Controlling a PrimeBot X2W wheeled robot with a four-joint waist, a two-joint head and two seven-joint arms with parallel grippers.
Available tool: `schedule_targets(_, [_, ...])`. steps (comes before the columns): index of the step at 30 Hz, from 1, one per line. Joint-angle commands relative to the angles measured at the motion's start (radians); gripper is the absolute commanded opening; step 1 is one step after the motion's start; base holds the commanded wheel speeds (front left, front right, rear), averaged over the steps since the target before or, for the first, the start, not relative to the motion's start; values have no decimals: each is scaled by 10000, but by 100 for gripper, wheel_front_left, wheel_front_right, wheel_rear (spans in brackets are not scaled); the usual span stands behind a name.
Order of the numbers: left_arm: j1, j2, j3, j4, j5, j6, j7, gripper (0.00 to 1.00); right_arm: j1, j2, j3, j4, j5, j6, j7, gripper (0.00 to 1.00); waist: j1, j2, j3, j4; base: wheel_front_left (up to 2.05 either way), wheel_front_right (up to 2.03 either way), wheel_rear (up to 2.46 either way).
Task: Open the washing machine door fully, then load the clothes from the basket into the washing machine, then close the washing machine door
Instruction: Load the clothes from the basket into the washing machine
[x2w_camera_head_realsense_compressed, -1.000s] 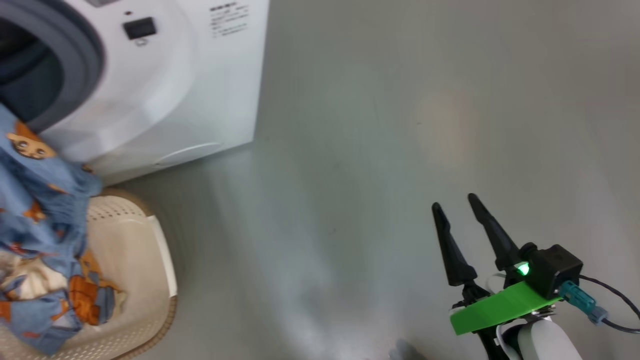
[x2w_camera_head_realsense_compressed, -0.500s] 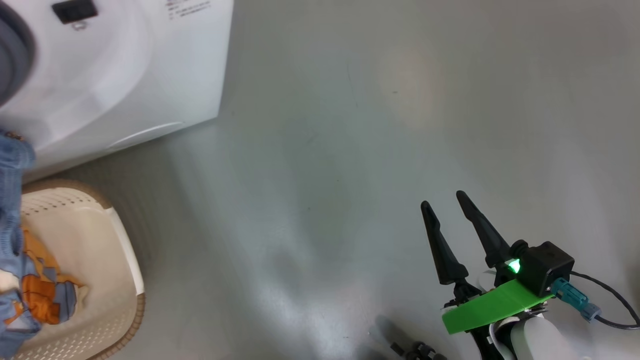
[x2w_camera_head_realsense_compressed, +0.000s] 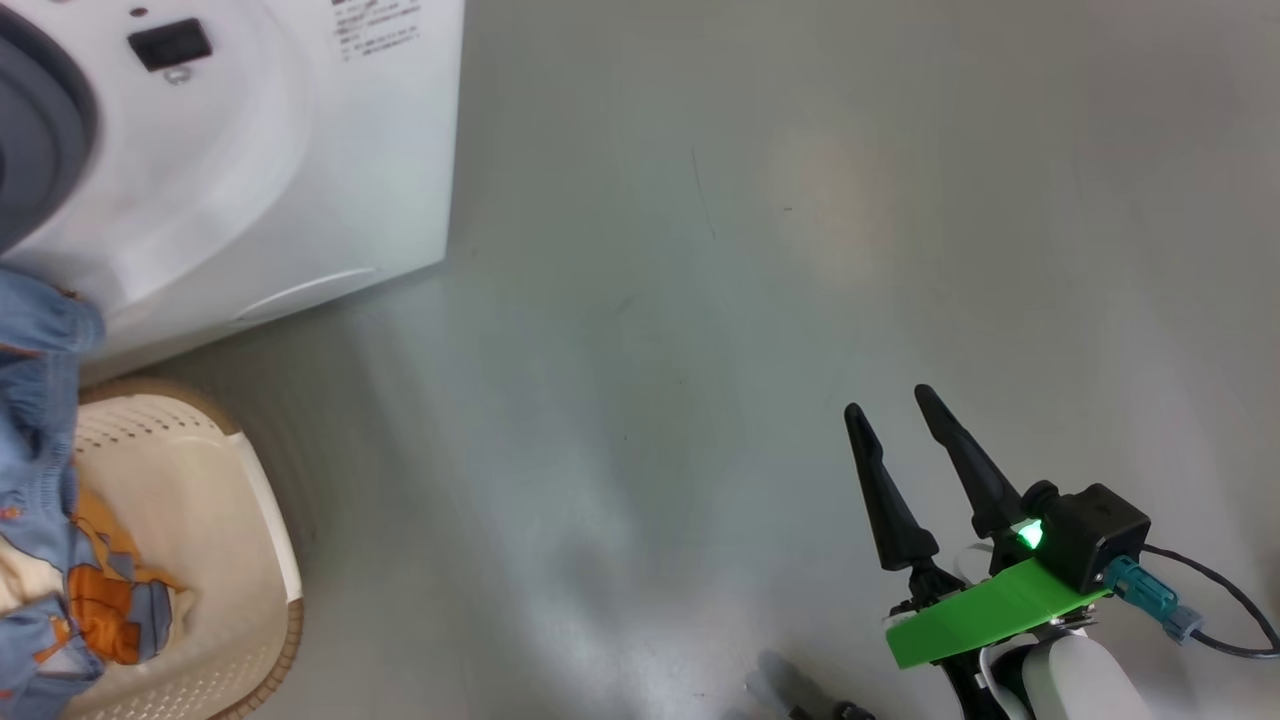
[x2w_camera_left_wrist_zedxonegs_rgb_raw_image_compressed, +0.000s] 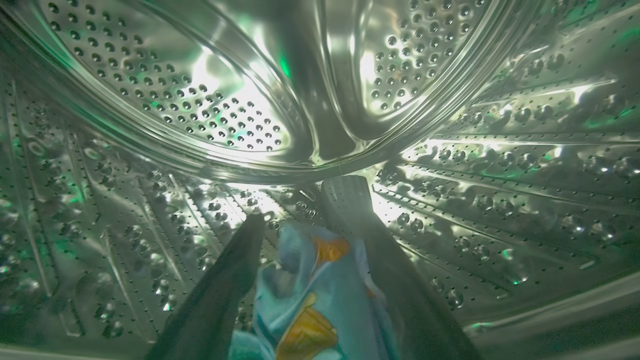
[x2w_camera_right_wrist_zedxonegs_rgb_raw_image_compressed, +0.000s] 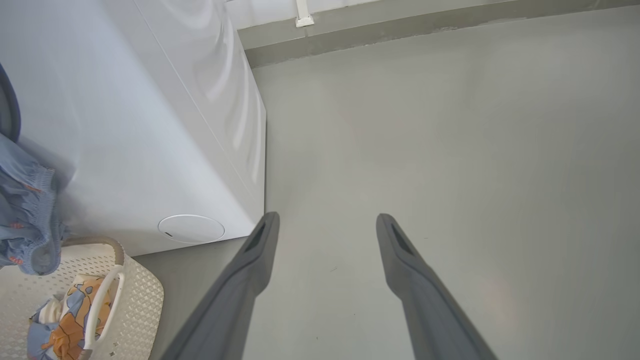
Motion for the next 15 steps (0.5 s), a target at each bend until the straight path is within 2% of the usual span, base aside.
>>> schedule_targets(1, [-162,454,29,113,31,252,69,100,20,-60,141,-151,70,16,-49,100,0,0,-197,82,0,0,0])
schedule_targets(15, [685,-570,1,691,-323,1090,-247,100,51,-60,-15,-63,-88,16,-49,100,0,0,-1314,981,0,0,0])
